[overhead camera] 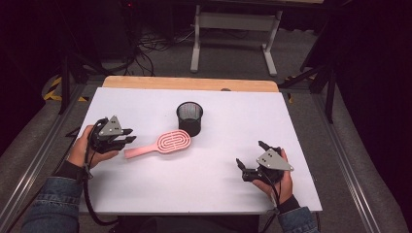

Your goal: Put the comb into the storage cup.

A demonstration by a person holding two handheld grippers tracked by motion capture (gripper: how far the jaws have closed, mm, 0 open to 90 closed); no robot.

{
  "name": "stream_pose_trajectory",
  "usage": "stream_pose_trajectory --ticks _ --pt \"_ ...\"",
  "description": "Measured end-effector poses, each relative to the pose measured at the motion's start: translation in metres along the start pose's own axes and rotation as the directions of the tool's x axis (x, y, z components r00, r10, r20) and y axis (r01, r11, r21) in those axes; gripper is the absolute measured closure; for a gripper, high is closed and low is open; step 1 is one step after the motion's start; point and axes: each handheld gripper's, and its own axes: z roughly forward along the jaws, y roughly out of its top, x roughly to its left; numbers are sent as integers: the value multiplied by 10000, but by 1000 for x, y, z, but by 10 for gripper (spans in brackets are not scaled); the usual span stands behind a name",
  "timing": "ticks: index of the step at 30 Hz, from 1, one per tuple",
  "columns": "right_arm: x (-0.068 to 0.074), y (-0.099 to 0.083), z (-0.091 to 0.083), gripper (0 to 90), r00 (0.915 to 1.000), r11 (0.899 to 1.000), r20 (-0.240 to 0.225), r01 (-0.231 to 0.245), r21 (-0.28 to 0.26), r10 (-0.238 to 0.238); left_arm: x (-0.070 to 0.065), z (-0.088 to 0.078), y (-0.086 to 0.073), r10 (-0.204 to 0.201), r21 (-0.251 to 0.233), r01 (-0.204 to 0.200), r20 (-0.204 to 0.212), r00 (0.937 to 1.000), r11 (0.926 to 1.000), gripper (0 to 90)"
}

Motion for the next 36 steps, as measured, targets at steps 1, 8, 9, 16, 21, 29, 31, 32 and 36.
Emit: stream_pose_trajectory --ticks 1,8,9,16,21,29,31,32,36 --pt "0 0 0 52 10000 10000 0 0 0 0 0 0 0 0 0 0 0 10000 10000 603" --pt "0 0 0 52 10000 10000 -20 7 24 -7 -9 1 11 58 -28 -58 139 9999 10000 333" --pt "0 0 0 52 10000 10000 -26 7 35 -7 -10 3 12 14 68 -15 132 9999 10000 266" --pt "0 -1 1 52 10000 10000 -53 -1 80 1 -17 18 20 133 792 -183 631 9979 9967 92" --pt "0 -1 1 52 10000 10000 46 -28 72 27 -25 34 27 651 1462 -815 1138 9914 9859 96" --pt "0 -1 2 52 10000 9999 -52 -12 131 13 -26 62 34 604 2670 -1023 1605 9852 9582 59" --pt "0 -1 2 52 10000 9999 -52 -18 131 19 -26 65 34 596 2766 -1034 1624 9849 9554 58" --pt "0 -1 2 52 10000 9999 -51 -10 138 10 -25 69 34 547 2922 -1019 1652 9847 9509 59" --pt "0 -1 3 52 10000 9999 -88 15 158 -14 -23 78 34 563 3332 -1099 1663 9845 9364 97"
